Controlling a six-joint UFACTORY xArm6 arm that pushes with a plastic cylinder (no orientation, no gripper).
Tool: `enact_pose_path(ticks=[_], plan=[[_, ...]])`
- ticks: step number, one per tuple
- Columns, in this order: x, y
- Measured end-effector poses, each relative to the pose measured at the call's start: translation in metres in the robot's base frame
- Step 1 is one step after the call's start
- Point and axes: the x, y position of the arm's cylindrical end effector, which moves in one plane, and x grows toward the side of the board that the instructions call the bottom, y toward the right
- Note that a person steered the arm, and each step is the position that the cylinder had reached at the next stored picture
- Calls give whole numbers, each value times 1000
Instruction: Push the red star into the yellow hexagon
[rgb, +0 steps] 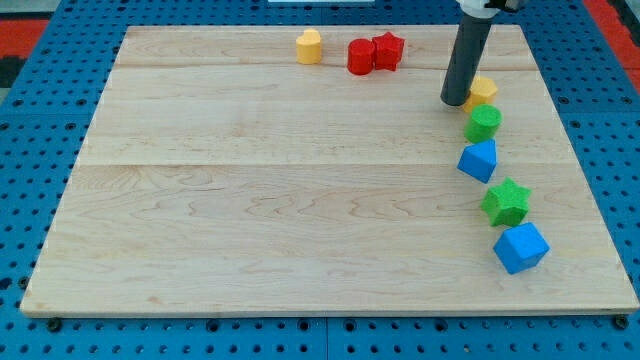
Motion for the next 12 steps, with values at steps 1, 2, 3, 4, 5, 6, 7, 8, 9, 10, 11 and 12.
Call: enact_pose_path(ticks=[1,2,3,4,5,6,7,8,9,10,11,12], plan=[[4,-70],[-18,-171],[-72,-181],[-78,-117],[-93,-111],[-101,-138],[-111,-101],[-138,-71],[-129,-19],[-108,-5],[-142,-37],[-143,-78]])
